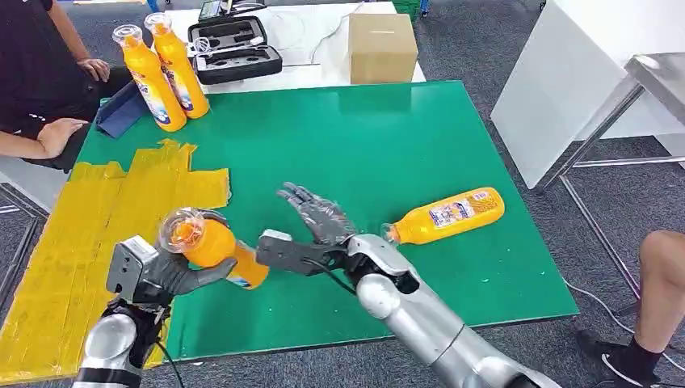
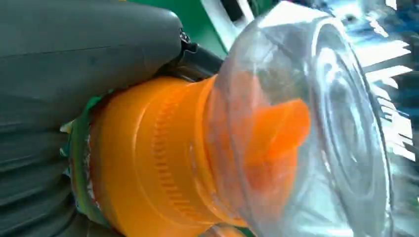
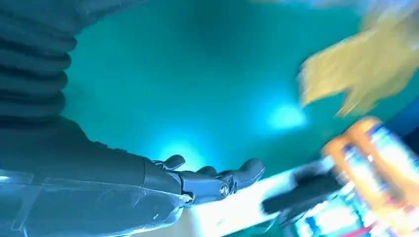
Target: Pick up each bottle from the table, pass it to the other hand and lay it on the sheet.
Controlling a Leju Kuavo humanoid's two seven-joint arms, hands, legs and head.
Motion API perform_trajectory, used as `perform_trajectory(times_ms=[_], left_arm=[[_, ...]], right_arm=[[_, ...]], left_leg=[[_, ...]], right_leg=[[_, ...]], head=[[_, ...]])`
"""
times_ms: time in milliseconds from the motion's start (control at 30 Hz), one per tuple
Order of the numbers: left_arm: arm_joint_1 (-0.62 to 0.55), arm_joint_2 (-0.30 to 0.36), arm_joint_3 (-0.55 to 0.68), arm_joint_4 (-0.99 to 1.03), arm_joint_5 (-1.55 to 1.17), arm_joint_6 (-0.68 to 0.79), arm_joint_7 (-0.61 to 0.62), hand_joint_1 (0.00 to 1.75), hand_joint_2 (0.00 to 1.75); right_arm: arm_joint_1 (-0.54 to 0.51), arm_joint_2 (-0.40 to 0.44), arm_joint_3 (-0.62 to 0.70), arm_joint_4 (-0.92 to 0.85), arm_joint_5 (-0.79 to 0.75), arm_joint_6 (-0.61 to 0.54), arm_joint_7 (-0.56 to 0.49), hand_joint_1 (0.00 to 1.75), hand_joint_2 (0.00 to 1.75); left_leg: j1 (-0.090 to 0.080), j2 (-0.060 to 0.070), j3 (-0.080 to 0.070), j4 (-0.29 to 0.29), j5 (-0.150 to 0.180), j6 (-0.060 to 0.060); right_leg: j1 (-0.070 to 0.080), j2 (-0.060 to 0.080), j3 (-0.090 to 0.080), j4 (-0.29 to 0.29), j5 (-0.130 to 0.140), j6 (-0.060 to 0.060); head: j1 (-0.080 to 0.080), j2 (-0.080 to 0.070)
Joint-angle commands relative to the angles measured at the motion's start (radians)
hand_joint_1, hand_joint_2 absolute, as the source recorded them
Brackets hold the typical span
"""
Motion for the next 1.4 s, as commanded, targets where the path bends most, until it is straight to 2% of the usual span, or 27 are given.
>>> perform_trajectory(times_ms=[33, 100, 133, 167, 233, 333, 500, 667, 933, 1067, 1200, 1233, 1267, 1300, 1333, 1400], left_arm=[[-0.014, 0.004, 0.076, 0.003, -0.067, 0.013, -0.009, 1.75, 1.75], [-0.018, 0.024, 0.07, -0.012, -0.404, 0.232, -0.01, 1.75, 1.75], [-0.02, 0.043, 0.066, -0.016, -0.654, 0.339, 0.038, 1.75, 1.75], [-0.02, 0.054, 0.065, -0.017, -0.82, 0.381, 0.086, 1.75, 1.75], [-0.023, 0.064, 0.08, 0.004, -0.878, 0.345, 0.098, 1.75, 1.75], [-0.039, 0.096, 0.061, 0.066, -1.124, 0.463, 0.152, 1.75, 1.75], [-0.101, 0.14, -0.01, 0.192, -1.387, 0.504, 0.237, 1.75, 1.75], [-0.177, 0.161, -0.074, 0.423, -1.411, 0.477, 0.231, 1.75, 1.75], [-0.177, 0.161, -0.074, 0.423, -1.411, 0.477, 0.231, 1.75, 1.75], [-0.186, 0.176, -0.099, 0.524, -1.278, 0.416, 0.102, 1.75, 1.75], [-0.191, 0.187, -0.122, 0.604, -1.214, 0.396, 0.045, 1.75, 1.75], [-0.192, 0.181, -0.117, 0.615, -1.194, 0.405, 0.041, 0.0, 1.75], [-0.198, 0.177, -0.119, 0.625, -1.199, 0.403, 0.064, 0.0, 1.75], [-0.199, 0.177, -0.128, 0.617, -1.218, 0.428, 0.085, 0.0, 0.0], [-0.184, 0.161, -0.112, 0.581, -1.209, 0.504, 0.083, 0.0, 0.0], [-0.156, 0.157, -0.113, 0.515, -1.256, 0.531, 0.109, 0.0, 0.0]], right_arm=[[0.037, -0.078, -0.111, -0.102, 0.025, 0.025, -0.002, 0.0, 0.0], [0.058, -0.121, -0.151, -0.159, 0.032, 0.016, 0.009, 0.0, 0.0], [0.073, -0.147, -0.186, -0.201, 0.031, 0.021, 0.007, 0.0, 0.0], [0.081, -0.166, -0.207, -0.228, 0.032, 0.035, 0.003, 0.0, 0.0], [0.102, -0.195, -0.254, -0.276, 0.02, 0.062, -0.001, 0.0, 0.0], [0.129, -0.223, -0.301, -0.316, -0.008, 0.101, -0.016, 0.0, 0.0], [0.125, -0.227, -0.293, -0.306, -0.011, 0.119, -0.016, 0.0, 0.0], [0.109, -0.233, -0.269, -0.282, -0.012, 0.124, -0.015, 0.0, 0.0], [0.109, -0.233, -0.269, -0.282, -0.012, 0.124, -0.015, 0.0, 0.0], [0.112, -0.253, -0.281, -0.284, -0.016, 0.124, -0.012, 0.0, 0.0], [0.107, -0.251, -0.295, -0.271, -0.025, 0.128, -0.014, 0.0, 0.0], [0.103, -0.246, -0.293, -0.264, -0.024, 0.127, -0.014, 0.0, 0.0], [0.103, -0.242, -0.29, -0.261, -0.023, 0.127, -0.014, 0.0, 0.0], [0.1, -0.241, -0.284, -0.258, -0.022, 0.129, -0.013, 0.0, 0.0], [0.106, -0.244, -0.282, -0.266, -0.015, 0.127, -0.012, 0.0, 0.0], [0.119, -0.254, -0.286, -0.28, -0.002, 0.121, -0.007, 0.0, 0.0]], left_leg=[[0.0, -0.002, 0.002, 0.0, -0.001, -0.001], [0.001, -0.002, 0.001, 0.0, 0.0, -0.001], [0.0, -0.003, 0.003, 0.0, -0.001, -0.001], [0.001, -0.004, 0.001, 0.0, 0.0, -0.001], [0.001, -0.005, 0.002, 0.001, -0.001, -0.001], [0.0, -0.004, 0.003, 0.0, -0.001, -0.001], [0.0, -0.005, 0.004, 0.0, -0.001, -0.001], [0.0, -0.005, 0.005, -0.002, 0.001, -0.002], [0.0, -0.001, 0.003, 0.0, 0.0, -0.001], [0.0, -0.001, 0.003, -0.001, 0.0, -0.001], [0.0, -0.001, 0.002, -0.001, 0.001, -0.001], [0.0, -0.001, 0.004, -0.001, 0.0, -0.002], [0.0, 0.0, 0.003, -0.001, 0.0, -0.001], [0.0, -0.001, 0.002, -0.001, 0.001, -0.001], [0.0, -0.001, 0.004, -0.001, 0.0, -0.001], [0.0, -0.001, 0.003, -0.001, 0.0, -0.001]], right_leg=[[0.0, -0.004, 0.003, 0.0, -0.002, -0.001], [0.001, -0.002, 0.002, 0.0, -0.001, -0.001], [0.001, -0.004, 0.003, 0.0, -0.002, -0.001], [0.001, -0.005, 0.002, 0.0, -0.002, -0.001], [0.001, -0.006, 0.003, 0.001, -0.002, -0.001], [0.001, -0.005, 0.004, 0.0, -0.002, -0.001], [0.0, -0.006, 0.005, 0.0, -0.002, -0.002], [0.0, -0.006, 0.005, 0.0, -0.001, -0.002], [0.001, -0.003, 0.003, 0.0, -0.002, -0.001], [0.0, -0.003, 0.003, 0.0, -0.001, -0.001], [0.0, -0.001, 0.002, 0.0, 0.0, -0.001], [0.0, -0.002, 0.004, 0.0, -0.001, -0.002], [0.0, -0.002, 0.003, 0.0, -0.001, -0.001], [0.0, -0.002, 0.002, 0.0, 0.0, -0.001], [0.0, -0.002, 0.004, 0.0, -0.001, -0.002], [0.0, -0.001, 0.003, 0.0, 0.0, -0.001]], head=[[0.0, 0.0], [-0.001, 0.0], [-0.001, 0.0], [0.0, 0.0], [0.0, 0.0], [0.0, 0.0], [-0.001, 0.0], [-0.001, 0.0], [-0.001, 0.0], [-0.001, 0.0], [-0.001, 0.0], [0.0, 0.0], [-0.001, 0.0], [-0.001, 0.0], [-0.001, 0.0], [0.0, 0.0]])
